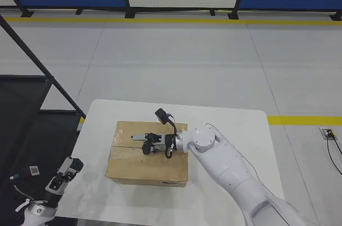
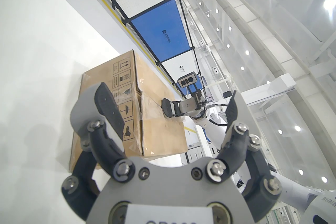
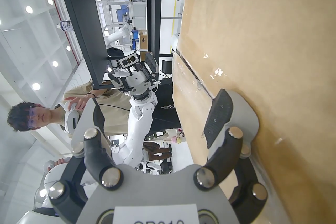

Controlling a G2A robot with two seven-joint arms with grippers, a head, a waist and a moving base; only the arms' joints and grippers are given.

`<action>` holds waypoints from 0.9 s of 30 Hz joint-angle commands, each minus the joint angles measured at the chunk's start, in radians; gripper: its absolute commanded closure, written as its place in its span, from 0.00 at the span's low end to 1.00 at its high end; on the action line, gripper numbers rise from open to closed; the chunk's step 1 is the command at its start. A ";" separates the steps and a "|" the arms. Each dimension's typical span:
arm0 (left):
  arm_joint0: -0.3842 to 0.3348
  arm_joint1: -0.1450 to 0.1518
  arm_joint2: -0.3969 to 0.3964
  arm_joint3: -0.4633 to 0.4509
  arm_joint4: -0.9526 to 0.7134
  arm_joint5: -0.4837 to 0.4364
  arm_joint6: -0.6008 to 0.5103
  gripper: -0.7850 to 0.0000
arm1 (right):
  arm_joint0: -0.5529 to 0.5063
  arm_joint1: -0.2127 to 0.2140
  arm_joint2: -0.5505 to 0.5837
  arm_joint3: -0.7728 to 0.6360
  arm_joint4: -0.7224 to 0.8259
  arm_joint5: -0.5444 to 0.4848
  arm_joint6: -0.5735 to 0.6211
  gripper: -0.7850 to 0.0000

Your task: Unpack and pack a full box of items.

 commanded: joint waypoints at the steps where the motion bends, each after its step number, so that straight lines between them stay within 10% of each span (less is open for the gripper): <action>1: -0.001 0.000 0.001 -0.001 0.001 0.004 0.000 0.00 | -0.012 0.014 0.015 -0.028 -0.016 0.023 0.010 0.00; 27: -0.005 0.004 0.021 -0.012 0.018 0.017 0.011 0.00 | -0.345 0.202 0.304 -0.608 -0.334 0.298 -0.034 0.00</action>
